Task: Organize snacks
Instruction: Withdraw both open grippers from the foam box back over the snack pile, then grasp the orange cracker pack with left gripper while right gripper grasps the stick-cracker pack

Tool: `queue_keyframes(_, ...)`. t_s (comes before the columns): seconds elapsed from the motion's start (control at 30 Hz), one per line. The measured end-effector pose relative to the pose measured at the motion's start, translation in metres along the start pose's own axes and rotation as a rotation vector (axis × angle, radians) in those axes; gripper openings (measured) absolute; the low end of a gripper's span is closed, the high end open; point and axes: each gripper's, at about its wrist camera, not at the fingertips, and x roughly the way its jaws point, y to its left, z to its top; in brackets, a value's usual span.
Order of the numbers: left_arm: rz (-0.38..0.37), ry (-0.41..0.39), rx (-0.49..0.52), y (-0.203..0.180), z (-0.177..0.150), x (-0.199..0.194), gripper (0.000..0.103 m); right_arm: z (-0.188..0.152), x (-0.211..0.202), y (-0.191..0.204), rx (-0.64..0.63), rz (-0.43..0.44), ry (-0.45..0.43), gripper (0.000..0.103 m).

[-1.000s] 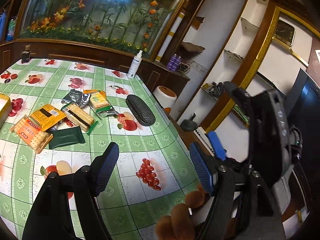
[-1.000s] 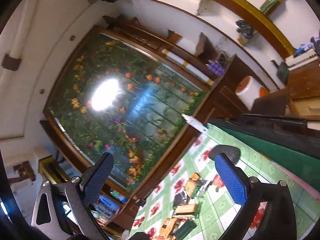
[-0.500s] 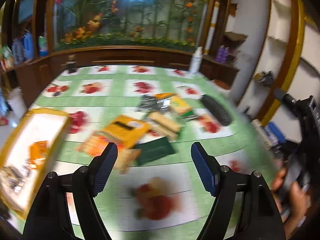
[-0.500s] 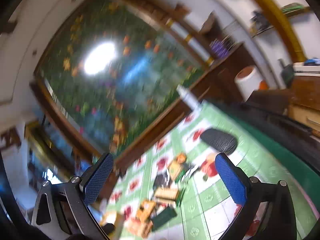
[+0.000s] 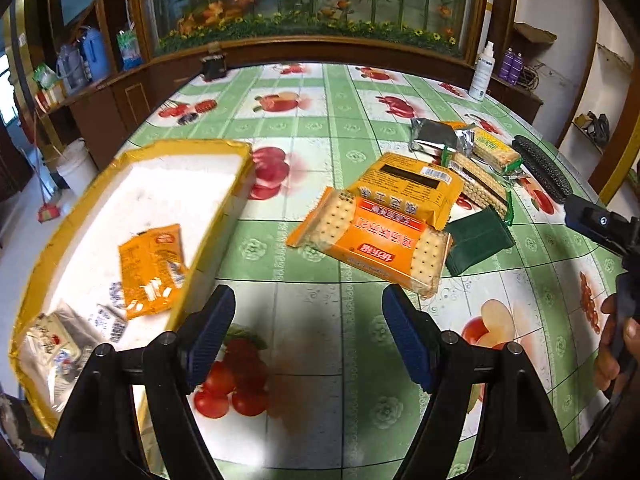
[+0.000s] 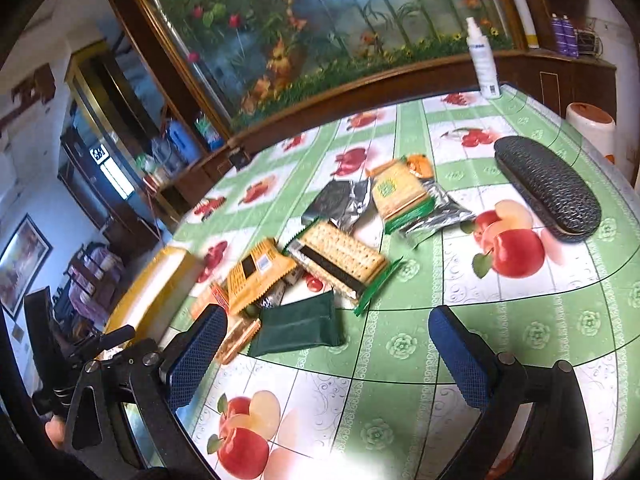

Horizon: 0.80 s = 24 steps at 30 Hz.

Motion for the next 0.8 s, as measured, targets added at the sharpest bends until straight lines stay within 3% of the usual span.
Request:
queue_keyframes(0.17, -0.031, 0.036, -0.027, -0.016, 0.009, 0.011, 0.076, 0.003, 0.004, 0.003, -0.024, -0.034, -0.015, 0.102)
queue_keyframes(0.33, -0.047, 0.082, -0.165, -0.016, 0.021, 0.028, 0.076, 0.016, -0.006, 0.001, -0.026, -0.062, -0.047, 0.102)
queue_keyframes(0.57, -0.014, 0.105, -0.295, -0.020, 0.041, 0.051, 0.076, 0.023, -0.013, -0.005, 0.017, -0.044, -0.061, 0.102)
queue_keyframes(0.7, 0.027, 0.164, -0.293, -0.033, 0.045, 0.071, 0.076, 0.026, -0.012, -0.008, 0.027, -0.030, -0.058, 0.102)
queue_keyframes(0.8, 0.053, 0.146, -0.294, -0.037, 0.046, 0.073, 0.078, 0.034, -0.007, -0.014, 0.042, -0.033, -0.066, 0.102)
